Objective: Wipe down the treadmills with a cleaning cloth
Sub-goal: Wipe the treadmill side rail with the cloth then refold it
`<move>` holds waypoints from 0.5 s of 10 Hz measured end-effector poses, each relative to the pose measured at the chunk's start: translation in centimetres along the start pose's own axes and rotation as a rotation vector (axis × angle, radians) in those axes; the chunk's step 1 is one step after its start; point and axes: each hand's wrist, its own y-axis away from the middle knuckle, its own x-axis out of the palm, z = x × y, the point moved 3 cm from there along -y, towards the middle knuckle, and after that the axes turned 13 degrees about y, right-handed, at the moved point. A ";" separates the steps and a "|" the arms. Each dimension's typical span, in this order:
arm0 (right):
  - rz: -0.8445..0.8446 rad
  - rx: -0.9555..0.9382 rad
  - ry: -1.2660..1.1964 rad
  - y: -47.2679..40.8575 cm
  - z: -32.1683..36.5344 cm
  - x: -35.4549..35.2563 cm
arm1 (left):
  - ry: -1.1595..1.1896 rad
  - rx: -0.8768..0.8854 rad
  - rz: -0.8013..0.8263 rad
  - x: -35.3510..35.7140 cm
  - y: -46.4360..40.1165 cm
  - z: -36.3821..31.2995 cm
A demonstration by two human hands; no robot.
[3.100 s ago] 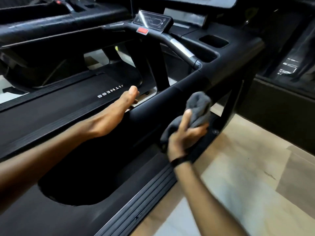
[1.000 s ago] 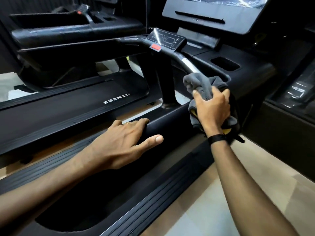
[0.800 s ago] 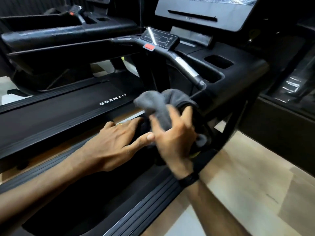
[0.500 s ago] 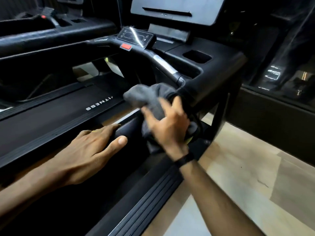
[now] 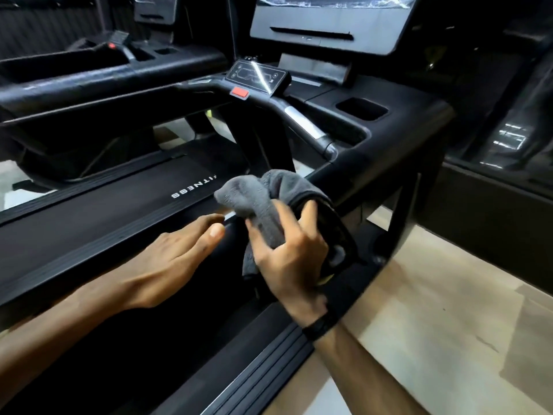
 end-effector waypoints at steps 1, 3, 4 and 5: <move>0.002 -0.093 0.004 -1.4 -1.0 0.0 | 0.166 -0.020 0.003 0.0 -0.6 0.4; 0.106 0.206 0.289 -11.9 -7.1 1.6 | 0.604 -0.122 -0.210 -1.1 0.0 1.4; 0.111 0.180 0.301 -12.0 -6.6 2.1 | 0.688 -0.139 -0.346 -2.4 1.0 1.3; 0.102 0.138 0.296 -10.1 -5.0 2.0 | 0.660 -0.158 -0.374 -3.4 1.8 1.3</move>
